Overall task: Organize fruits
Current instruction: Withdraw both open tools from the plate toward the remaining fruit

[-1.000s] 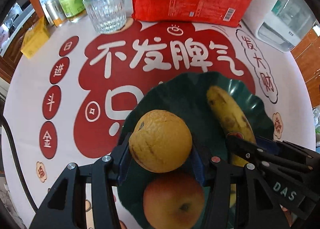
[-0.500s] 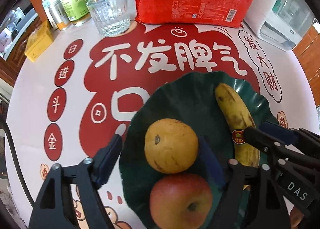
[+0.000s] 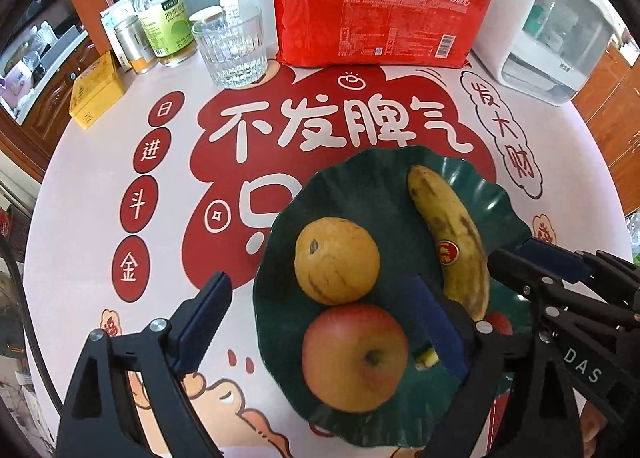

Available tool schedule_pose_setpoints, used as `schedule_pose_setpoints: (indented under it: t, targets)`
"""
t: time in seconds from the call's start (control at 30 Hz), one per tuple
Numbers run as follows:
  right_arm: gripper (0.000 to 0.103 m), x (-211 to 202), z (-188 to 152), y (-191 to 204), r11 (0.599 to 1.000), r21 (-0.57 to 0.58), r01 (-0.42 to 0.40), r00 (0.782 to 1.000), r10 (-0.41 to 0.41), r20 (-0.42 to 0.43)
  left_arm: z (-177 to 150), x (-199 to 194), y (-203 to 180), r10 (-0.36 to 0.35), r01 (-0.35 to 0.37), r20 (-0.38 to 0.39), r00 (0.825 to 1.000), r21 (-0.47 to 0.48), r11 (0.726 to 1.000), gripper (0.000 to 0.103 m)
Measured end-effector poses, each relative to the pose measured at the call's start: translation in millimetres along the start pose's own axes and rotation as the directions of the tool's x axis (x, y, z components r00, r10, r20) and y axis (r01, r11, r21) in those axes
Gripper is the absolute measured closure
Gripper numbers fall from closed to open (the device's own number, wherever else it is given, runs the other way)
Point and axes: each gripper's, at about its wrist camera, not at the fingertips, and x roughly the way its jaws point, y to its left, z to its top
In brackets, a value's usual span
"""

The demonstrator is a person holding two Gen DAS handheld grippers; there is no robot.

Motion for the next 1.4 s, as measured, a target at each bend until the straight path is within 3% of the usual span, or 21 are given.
schedule_pose_setpoints:
  t: [0.63, 1.4]
  targets:
    - [0.064, -56, -33, 22, 0.999, -0.04, 0.0, 0.998, 0.002, 0.06, -43, -73, 10, -0.006, 0.008, 0.066, 0.998, -0.025, 1.0, 0.006]
    - [0.064, -135, -110, 42, 0.997, -0.071, -0.03, 0.982, 0.043, 0.186, -117, -155, 17, 0.036, -0.031, 0.161, 0.986, -0.038, 0.999, 0.004]
